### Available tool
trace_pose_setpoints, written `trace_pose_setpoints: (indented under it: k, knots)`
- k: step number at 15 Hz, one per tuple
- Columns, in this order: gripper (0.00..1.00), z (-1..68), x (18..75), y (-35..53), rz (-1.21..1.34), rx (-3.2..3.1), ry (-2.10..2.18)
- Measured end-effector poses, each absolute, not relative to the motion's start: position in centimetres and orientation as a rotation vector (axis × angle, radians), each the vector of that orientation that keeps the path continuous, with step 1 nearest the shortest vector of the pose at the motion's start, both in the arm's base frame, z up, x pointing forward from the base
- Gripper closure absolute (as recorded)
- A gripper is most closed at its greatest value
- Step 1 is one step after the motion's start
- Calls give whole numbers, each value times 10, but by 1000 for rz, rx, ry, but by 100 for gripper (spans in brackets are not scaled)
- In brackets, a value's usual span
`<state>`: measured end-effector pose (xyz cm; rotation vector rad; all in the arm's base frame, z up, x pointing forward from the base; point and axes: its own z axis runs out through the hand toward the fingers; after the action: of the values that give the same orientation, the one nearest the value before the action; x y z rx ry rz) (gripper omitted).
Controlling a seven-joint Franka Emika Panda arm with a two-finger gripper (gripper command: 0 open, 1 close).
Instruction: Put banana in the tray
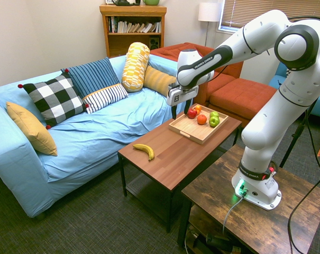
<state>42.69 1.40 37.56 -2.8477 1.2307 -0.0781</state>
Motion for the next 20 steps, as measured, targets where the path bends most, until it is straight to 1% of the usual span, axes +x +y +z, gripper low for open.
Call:
trace_pose_setpoints:
  k: [2,4,7,14,17,20]
  knots:
    - [0,375,428,17,-81,-2851,1231]
    - [0,372,435,38,-124,-2845,1234]
    - [0,355,467,60,-157,-2847,1237]
    - [0,224,574,102,-81,-2822,1309]
    - [0,164,597,122,-18,-2838,1341]
    - [0,131,600,132,38,-2819,1377]
